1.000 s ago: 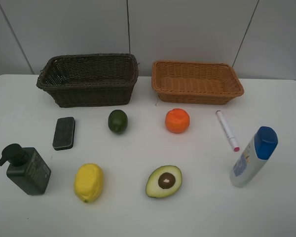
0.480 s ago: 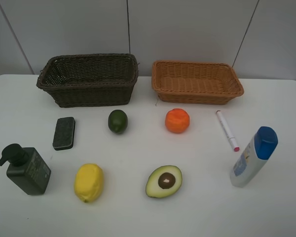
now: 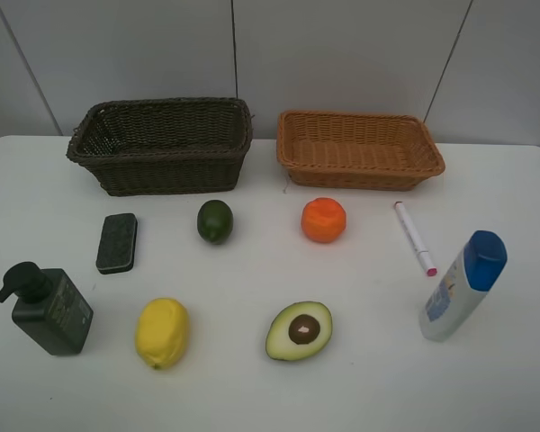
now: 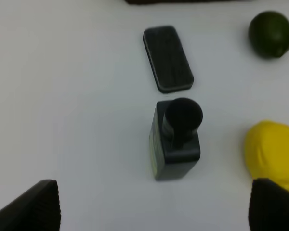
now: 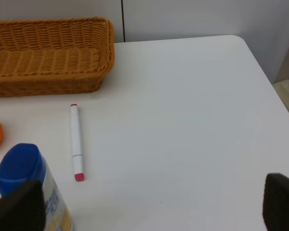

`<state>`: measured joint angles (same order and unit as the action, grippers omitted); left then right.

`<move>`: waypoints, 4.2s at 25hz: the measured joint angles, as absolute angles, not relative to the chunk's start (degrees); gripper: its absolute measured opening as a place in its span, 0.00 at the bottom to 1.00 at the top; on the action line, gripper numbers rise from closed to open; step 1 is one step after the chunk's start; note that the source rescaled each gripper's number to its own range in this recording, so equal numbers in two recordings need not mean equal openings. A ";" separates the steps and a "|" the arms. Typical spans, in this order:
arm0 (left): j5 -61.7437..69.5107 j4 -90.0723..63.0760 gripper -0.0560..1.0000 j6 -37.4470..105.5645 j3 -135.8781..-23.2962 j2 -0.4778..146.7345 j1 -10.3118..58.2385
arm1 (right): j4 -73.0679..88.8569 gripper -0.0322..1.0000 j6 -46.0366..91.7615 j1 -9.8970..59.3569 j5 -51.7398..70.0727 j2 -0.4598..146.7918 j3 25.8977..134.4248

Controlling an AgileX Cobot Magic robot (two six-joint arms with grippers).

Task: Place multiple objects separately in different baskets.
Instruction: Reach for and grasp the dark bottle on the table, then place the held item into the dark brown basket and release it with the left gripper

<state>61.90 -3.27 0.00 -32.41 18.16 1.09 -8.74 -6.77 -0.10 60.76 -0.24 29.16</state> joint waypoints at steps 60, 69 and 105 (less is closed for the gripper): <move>58.87 -5.06 0.05 -5.49 -48.28 87.44 12.70 | -8.74 0.99 -6.77 -0.10 60.76 -0.24 29.16; 60.89 -4.88 0.05 -5.49 -74.15 86.75 11.99 | -8.74 0.99 -6.77 -0.10 60.76 -0.24 29.16; 68.56 -1.20 0.94 -8.53 -130.91 133.11 4.97 | -8.74 0.99 -6.77 -0.10 60.76 -0.24 29.16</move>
